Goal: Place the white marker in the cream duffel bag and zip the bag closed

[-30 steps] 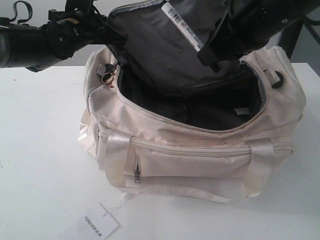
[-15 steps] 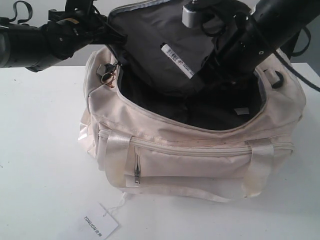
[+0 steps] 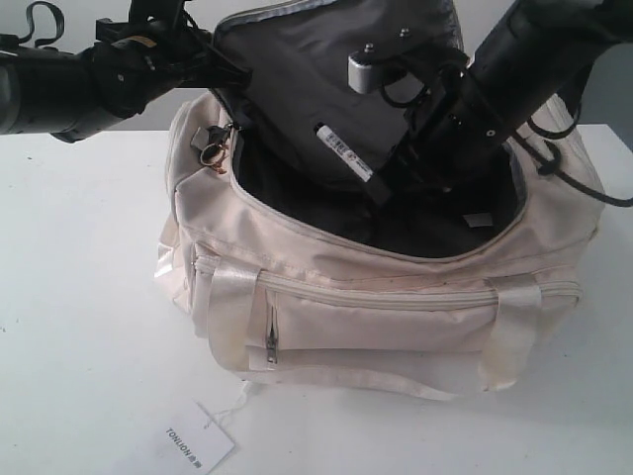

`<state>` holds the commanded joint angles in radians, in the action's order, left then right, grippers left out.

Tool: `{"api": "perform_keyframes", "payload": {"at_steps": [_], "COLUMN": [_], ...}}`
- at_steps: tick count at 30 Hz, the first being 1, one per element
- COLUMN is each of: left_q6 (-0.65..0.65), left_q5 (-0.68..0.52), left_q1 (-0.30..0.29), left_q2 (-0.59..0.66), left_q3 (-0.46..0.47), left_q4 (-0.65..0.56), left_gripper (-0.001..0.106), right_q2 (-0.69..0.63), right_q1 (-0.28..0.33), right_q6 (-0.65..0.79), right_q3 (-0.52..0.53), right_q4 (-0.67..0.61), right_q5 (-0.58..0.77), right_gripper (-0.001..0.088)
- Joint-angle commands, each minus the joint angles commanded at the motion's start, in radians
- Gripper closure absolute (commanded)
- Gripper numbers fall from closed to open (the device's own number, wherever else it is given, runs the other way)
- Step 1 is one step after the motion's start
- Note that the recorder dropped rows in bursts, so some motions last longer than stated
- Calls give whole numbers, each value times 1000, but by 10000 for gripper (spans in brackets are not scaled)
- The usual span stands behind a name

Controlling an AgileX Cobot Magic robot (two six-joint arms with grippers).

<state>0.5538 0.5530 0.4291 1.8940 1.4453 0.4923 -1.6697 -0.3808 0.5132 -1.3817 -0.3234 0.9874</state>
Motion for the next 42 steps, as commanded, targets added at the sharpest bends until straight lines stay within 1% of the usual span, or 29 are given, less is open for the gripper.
{"api": "perform_keyframes", "payload": {"at_steps": [4, 6, 8, 10, 12, 13, 15, 16, 17, 18, 20, 21, 22, 24, 25, 26, 27, 29, 30, 32, 39, 42], "left_q6": [0, 0, 0, 0, 0, 0, 0, 0, 0, 0, 0, 0, 0, 0, 0, 0, 0, 0, 0, 0, 0, 0], "left_q5": [0, 0, 0, 0, 0, 0, 0, 0, 0, 0, 0, 0, 0, 0, 0, 0, 0, 0, 0, 0, 0, 0], "left_q1": [0, 0, 0, 0, 0, 0, 0, 0, 0, 0, 0, 0, 0, 0, 0, 0, 0, 0, 0, 0, 0, 0], "left_q2": [0, 0, 0, 0, 0, 0, 0, 0, 0, 0, 0, 0, 0, 0, 0, 0, 0, 0, 0, 0, 0, 0], "left_q3": [0, 0, 0, 0, 0, 0, 0, 0, 0, 0, 0, 0, 0, 0, 0, 0, 0, 0, 0, 0, 0, 0], "left_q4": [0, 0, 0, 0, 0, 0, 0, 0, 0, 0, 0, 0, 0, 0, 0, 0, 0, 0, 0, 0, 0, 0], "left_gripper": [1053, 1053, 1053, 1053, 1053, 1053, 1053, 1053, 1053, 1053, 1053, 1053, 1053, 1053, 1053, 1053, 1053, 1053, 1053, 1053, 1053, 1053], "right_q2": [-20, -28, -48, -69, -86, -98, -106, -108, -108, -108, -108, -106, -100, -48, -5, 31, 63, 110, 134, 172, 239, 257], "right_q1": [0, 0, 0, 0, 0, 0, 0, 0, 0, 0, 0, 0, 0, 0, 0, 0, 0, 0, 0, 3, 6, 26], "right_q6": [-4, -28, -101, -241, -344, -362, -363, -363, -363, -363, -363, -363, -363, -363, -363, -363, -363, -363, -363, -372, -398, -398], "right_q3": [13, 23, 27, 27, 27, 27, 27, 27, 27, 27, 27, 27, 22, 4, 4, 4, 4, 6, 6, 6, 8, 8], "right_q4": [6, 18, 85, 196, 261, 280, 274, 274, 274, 274, 272, 268, 268, 243, 243, 240, 238, 234, 228, 190, 184, 177], "right_q5": [-9, -24, -55, -91, -113, -120, -113, -111, -109, -100, -86, -86, -79, -68, -60, -31, 19, 78, 104, 139, 185, 196], "right_gripper": [868, 868, 868, 868, 868, 868, 867, 841, 783, 672, 526, 481, 470, 473, 489, 533, 612, 811, 868, 868, 868, 868]}}
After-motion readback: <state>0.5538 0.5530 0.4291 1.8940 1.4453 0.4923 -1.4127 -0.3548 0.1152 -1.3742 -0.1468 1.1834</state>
